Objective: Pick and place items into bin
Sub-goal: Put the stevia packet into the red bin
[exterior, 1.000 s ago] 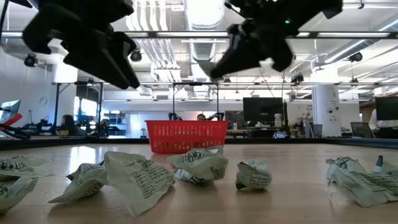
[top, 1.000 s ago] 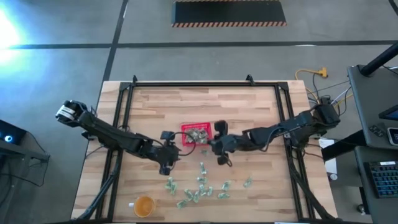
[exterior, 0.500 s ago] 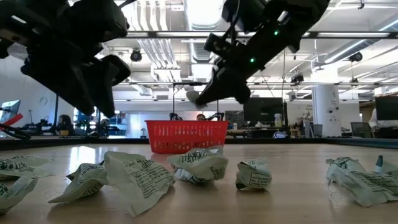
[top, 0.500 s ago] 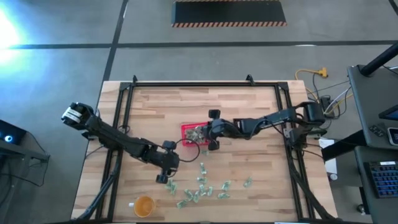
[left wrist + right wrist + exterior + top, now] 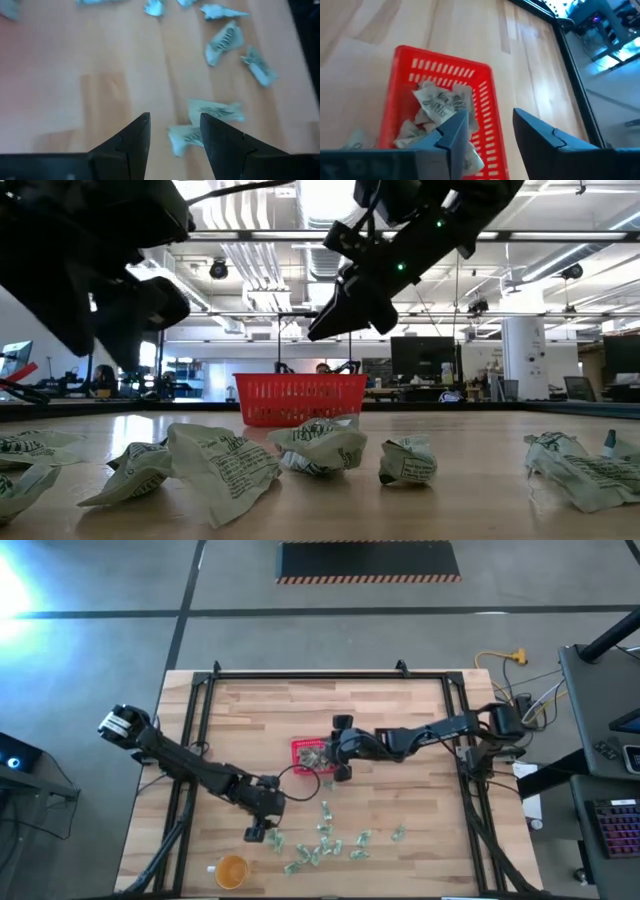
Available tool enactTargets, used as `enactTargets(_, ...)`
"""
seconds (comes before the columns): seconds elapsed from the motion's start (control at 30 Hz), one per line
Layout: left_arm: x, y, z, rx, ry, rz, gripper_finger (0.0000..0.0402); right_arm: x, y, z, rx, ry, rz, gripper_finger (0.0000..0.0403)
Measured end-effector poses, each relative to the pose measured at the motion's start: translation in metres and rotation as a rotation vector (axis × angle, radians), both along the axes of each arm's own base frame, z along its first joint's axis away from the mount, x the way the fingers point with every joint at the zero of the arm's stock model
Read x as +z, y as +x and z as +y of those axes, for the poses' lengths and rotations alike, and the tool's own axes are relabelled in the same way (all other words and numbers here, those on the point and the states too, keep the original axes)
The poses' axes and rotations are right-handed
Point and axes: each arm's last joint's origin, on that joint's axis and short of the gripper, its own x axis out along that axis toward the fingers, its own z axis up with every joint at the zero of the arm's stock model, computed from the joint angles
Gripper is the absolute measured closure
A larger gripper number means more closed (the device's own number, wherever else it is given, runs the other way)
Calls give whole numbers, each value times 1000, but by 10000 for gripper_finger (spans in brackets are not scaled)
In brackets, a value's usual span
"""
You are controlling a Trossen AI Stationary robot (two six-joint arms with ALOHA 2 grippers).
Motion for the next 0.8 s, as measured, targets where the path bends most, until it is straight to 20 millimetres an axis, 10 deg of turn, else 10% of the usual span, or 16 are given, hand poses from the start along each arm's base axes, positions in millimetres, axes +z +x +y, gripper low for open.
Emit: enactTargets(0.8,-44,5,-23,-35,35,145,247,-7,-8,19,135,121,108,280)
